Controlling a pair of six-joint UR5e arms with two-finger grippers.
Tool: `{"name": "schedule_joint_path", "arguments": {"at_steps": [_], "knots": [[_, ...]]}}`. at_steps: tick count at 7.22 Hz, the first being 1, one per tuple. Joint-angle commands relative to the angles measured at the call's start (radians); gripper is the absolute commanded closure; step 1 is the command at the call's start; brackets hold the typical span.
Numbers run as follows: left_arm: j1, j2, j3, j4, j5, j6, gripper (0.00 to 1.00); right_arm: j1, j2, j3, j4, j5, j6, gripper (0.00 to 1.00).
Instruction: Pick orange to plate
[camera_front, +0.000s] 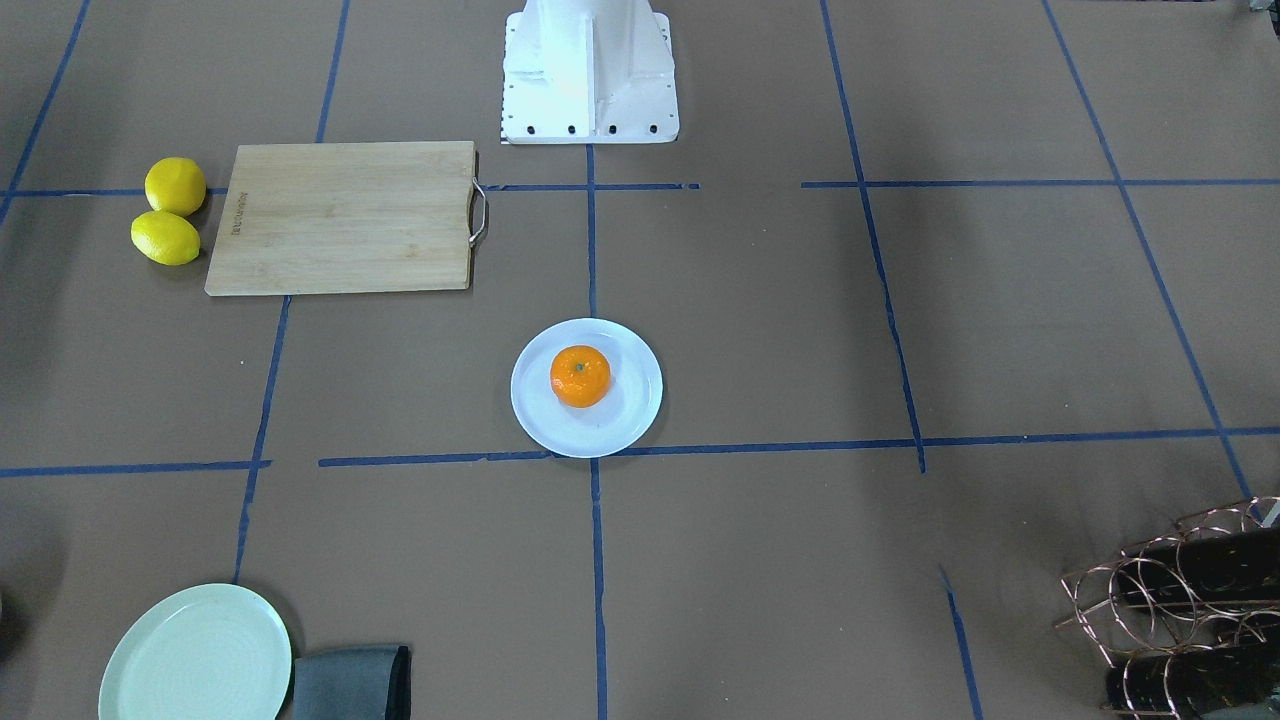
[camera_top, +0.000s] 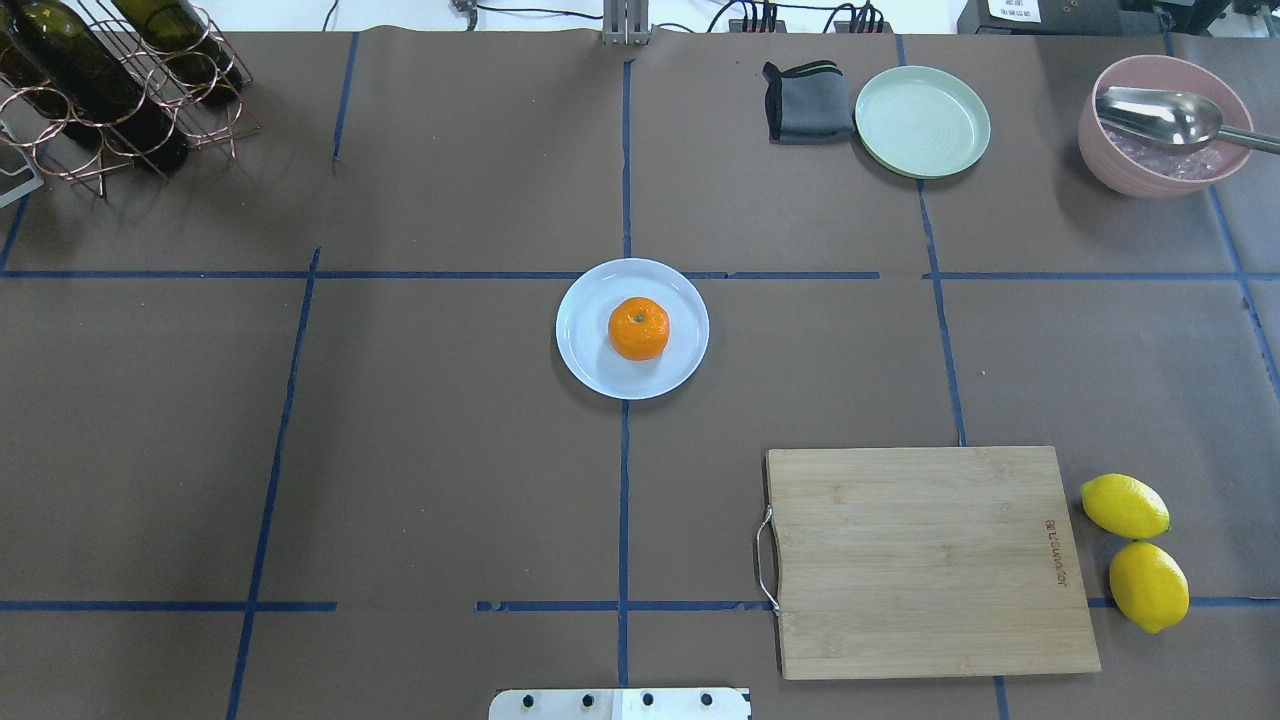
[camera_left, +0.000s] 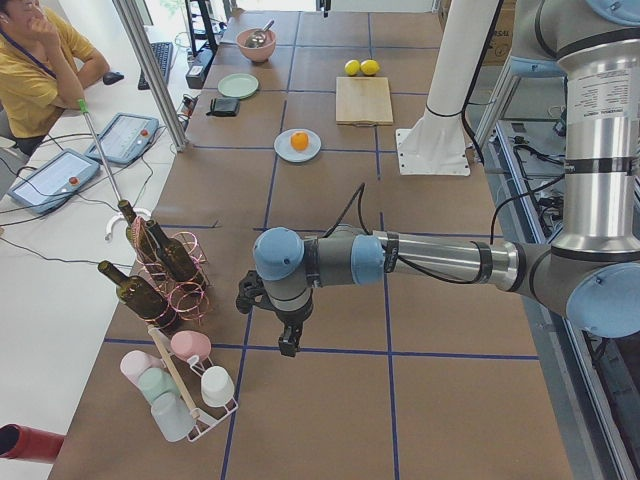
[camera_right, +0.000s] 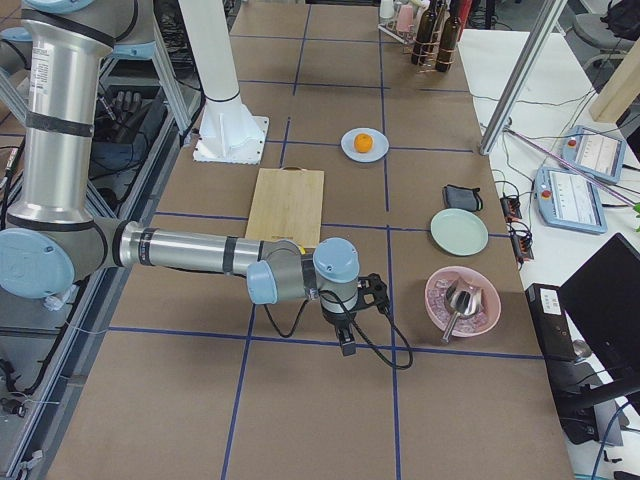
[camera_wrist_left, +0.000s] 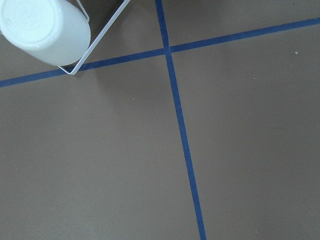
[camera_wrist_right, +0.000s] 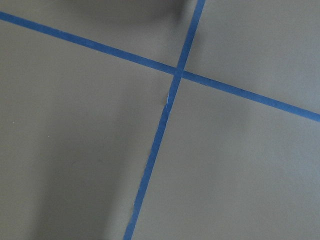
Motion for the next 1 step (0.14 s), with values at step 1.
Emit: {"name": "schedule_joint_path", "arguments": {"at_steps": [1], "knots": [[0.0, -0.001, 0.004, 0.0, 0.0, 0.001, 0.0, 0.0, -0.002, 0.0, 0.0, 0.0, 0.0, 0.0]]}}
